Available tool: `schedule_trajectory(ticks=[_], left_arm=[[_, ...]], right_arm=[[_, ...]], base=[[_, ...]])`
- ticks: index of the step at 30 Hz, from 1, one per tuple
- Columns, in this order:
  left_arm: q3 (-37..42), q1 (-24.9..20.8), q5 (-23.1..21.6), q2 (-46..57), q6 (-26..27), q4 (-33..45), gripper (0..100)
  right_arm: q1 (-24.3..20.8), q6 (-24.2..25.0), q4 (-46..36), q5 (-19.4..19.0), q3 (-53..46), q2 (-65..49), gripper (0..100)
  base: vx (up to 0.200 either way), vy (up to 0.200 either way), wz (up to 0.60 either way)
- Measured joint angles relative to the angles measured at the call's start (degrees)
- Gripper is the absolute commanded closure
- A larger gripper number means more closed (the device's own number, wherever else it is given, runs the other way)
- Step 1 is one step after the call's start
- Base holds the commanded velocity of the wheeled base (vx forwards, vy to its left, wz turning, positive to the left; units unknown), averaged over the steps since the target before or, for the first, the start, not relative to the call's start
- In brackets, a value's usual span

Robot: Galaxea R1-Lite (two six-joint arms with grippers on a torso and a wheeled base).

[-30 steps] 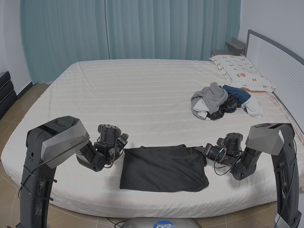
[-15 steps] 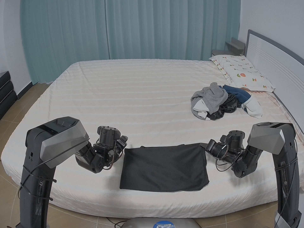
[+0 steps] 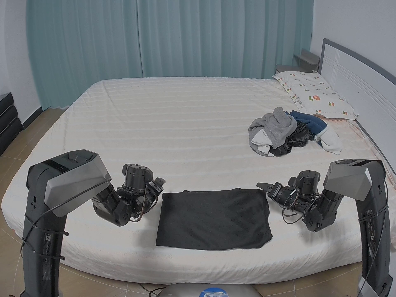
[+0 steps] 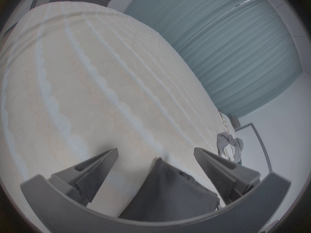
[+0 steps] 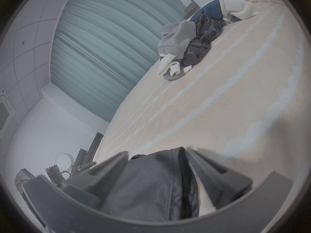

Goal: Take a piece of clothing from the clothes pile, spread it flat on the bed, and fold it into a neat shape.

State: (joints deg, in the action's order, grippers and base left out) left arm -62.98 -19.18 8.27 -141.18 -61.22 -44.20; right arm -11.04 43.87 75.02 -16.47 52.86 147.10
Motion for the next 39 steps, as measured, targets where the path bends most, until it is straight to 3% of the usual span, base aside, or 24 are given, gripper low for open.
schedule_trajectory(ticks=[7, 12, 17, 32, 33, 39], left_arm=[[6.2, 0.2, -9.8, 3.0, 2.4, -1.6, 0], [12.7, 0.3, -13.7, 4.2, 12.3, -9.3, 0], [16.6, -0.3, -14.4, 3.4, 19.4, -14.4, 0], [15.7, -3.0, -14.3, 1.8, 18.8, -14.7, 0], [15.5, -3.1, -14.3, 1.8, 18.2, -14.7, 100], [15.4, -3.3, -14.1, 1.8, 15.6, -14.5, 100]], right_arm=[[0.0, 0.4, 2.6, -0.5, -6.2, -2.5, 0], [-0.2, 1.1, 7.2, -1.5, -11.5, -4.8, 0], [-1.0, 1.4, 9.0, -2.1, -13.9, -5.8, 0], [-1.6, 1.4, 9.3, -2.2, -14.6, -5.8, 0], [-1.6, 1.4, 9.3, -2.2, -14.6, -5.8, 0], [-1.5, 1.4, 9.3, -2.2, -14.5, -5.8, 0]], base=[[0.000, 0.000, 0.00], [0.000, 0.000, 0.00], [0.000, 0.000, 0.00], [0.000, 0.000, 0.00], [0.000, 0.000, 0.00], [0.000, 0.000, 0.00]])
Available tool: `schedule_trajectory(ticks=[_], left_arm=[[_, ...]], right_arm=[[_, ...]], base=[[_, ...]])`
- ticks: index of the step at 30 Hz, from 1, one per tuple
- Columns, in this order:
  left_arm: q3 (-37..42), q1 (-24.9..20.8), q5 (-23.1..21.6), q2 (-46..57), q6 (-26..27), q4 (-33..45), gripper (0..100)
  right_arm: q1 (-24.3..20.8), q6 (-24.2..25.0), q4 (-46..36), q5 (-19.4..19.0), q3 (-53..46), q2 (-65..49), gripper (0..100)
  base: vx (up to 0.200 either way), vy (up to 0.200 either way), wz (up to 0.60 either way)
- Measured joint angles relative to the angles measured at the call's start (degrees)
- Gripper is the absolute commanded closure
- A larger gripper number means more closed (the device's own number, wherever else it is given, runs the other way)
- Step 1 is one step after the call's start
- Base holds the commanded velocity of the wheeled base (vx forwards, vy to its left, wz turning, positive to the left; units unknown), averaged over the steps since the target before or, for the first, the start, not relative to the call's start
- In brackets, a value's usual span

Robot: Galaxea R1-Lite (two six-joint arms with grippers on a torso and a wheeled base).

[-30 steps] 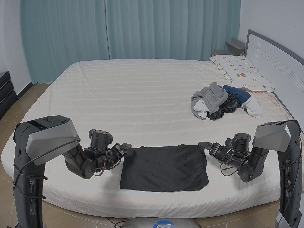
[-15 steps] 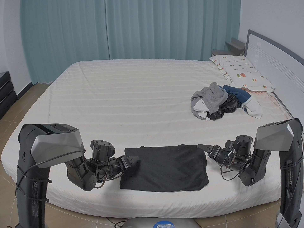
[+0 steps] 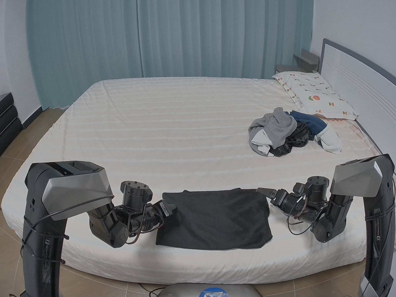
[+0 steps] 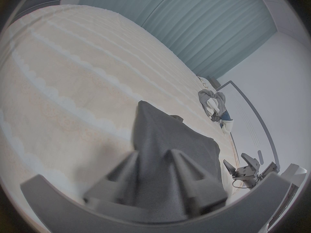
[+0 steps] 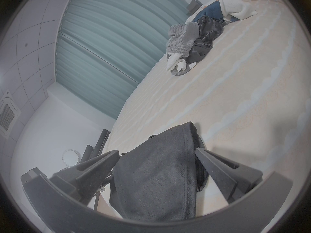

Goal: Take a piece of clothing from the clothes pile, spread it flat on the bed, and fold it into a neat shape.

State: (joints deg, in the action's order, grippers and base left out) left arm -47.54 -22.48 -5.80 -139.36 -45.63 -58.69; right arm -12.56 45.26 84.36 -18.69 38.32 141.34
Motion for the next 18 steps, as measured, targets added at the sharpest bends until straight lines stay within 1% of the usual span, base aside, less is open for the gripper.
schedule_trajectory(ticks=[6, 13, 18], left_arm=[[0.8, -0.1, 0.4, 0.1, -0.7, 0.0, 100], [1.8, 0.0, 3.0, 0.6, -0.6, 0.0, 100], [1.9, 0.2, 3.4, 0.9, -0.7, -0.1, 100]], right_arm=[[0.1, 0.0, 0.0, 0.0, -0.2, 0.0, 0], [0.3, 0.0, -0.2, -0.1, -0.3, 0.0, 0], [0.9, 0.0, -0.3, -0.1, 0.0, 0.0, 0]], base=[[0.000, 0.000, 0.00], [0.000, 0.000, 0.00], [0.000, 0.000, 0.00]])
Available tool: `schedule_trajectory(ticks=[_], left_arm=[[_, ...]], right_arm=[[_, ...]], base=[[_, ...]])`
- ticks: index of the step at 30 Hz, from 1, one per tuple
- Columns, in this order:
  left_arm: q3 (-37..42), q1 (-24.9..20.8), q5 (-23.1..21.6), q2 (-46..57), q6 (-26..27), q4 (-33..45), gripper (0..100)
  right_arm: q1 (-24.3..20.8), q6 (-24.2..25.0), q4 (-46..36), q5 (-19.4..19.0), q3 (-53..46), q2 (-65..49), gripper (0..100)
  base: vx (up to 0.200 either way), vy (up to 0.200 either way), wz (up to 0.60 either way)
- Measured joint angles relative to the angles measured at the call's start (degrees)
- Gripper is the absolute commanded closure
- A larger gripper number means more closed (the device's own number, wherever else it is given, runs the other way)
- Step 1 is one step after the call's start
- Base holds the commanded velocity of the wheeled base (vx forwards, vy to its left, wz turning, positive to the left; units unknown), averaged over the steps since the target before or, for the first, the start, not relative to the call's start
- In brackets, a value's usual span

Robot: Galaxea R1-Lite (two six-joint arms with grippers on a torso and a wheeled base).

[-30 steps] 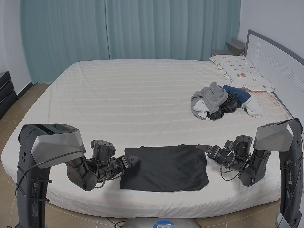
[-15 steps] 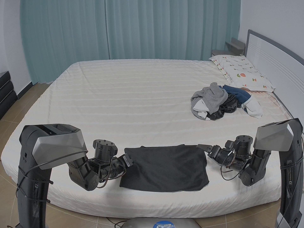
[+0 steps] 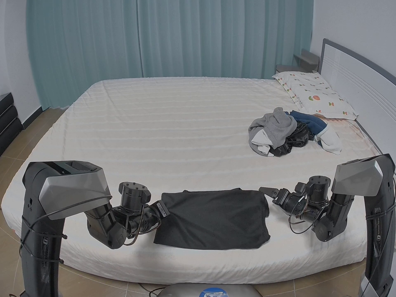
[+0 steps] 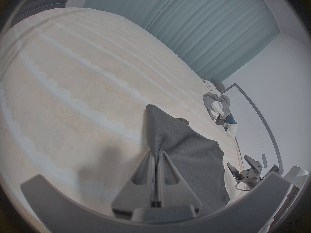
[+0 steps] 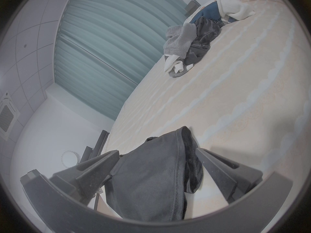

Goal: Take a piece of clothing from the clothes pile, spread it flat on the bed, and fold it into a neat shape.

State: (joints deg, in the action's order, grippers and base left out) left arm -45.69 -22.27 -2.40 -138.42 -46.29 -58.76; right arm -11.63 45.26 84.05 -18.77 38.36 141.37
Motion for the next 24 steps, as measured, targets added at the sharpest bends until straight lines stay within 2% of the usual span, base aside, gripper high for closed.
schedule_trajectory(ticks=[3, 24], left_arm=[[0.0, 0.2, 0.0, 0.2, -0.1, 0.0, 100], [0.2, 1.4, 0.1, 1.4, -1.3, 0.1, 100]], right_arm=[[0.1, 0.0, 0.0, -0.1, 0.2, 0.1, 0], [1.4, 0.1, 0.0, -0.3, 0.7, 0.2, 0]], base=[[0.000, 0.000, 0.00], [0.000, 0.200, 0.00]])
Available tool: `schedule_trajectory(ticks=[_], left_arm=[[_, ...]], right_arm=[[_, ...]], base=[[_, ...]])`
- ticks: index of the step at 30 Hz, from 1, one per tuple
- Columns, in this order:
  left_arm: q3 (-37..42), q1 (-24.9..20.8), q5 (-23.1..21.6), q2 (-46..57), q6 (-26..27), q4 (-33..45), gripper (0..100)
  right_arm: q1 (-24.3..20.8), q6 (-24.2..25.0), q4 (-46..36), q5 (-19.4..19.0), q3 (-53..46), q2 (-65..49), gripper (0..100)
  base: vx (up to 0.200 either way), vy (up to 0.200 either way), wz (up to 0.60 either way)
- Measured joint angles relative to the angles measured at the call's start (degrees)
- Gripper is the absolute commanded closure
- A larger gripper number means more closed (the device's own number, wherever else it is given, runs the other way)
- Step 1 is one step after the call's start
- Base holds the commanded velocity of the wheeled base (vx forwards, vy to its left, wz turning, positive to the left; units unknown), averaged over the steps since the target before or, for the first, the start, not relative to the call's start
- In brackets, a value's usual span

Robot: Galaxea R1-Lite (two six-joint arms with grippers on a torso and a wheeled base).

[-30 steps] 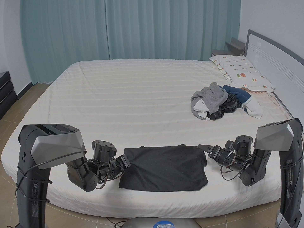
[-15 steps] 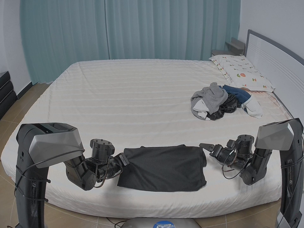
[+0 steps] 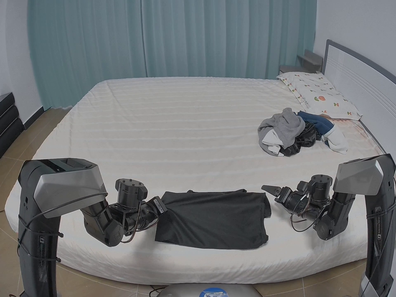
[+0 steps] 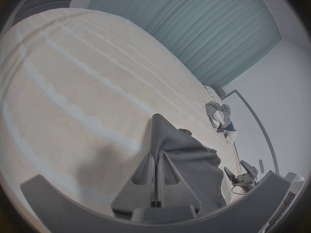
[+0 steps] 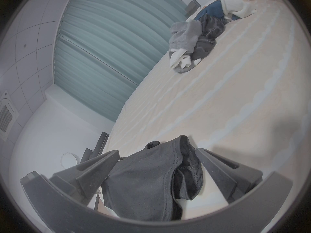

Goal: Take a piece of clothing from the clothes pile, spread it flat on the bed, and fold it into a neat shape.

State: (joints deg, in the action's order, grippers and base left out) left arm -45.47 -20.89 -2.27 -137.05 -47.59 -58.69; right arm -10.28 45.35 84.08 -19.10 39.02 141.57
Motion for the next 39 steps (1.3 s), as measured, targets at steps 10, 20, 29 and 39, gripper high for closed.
schedule_trajectory(ticks=[10, 20, 29, 39], left_arm=[[0.9, 0.1, 0.0, 0.9, -0.1, 0.0, 100], [1.9, 0.1, 0.1, 1.7, -0.1, 0.7, 100], [2.3, 0.0, 0.1, 2.0, 0.0, 0.8, 100], [3.5, -0.5, 0.1, 2.3, 0.0, 0.3, 100]], right_arm=[[0.0, 0.0, 0.0, 0.0, 0.0, 0.0, 0], [0.0, 0.0, 0.0, 0.0, 0.0, 0.1, 0], [0.0, 0.0, 0.0, 0.0, 0.0, 0.3, 0], [0.1, 0.0, 0.0, 0.0, 0.0, 0.4, 0]], base=[[0.000, 0.200, 0.00], [0.000, 0.200, 0.00], [0.000, 0.200, 0.00], [0.000, 0.140, 0.00]])
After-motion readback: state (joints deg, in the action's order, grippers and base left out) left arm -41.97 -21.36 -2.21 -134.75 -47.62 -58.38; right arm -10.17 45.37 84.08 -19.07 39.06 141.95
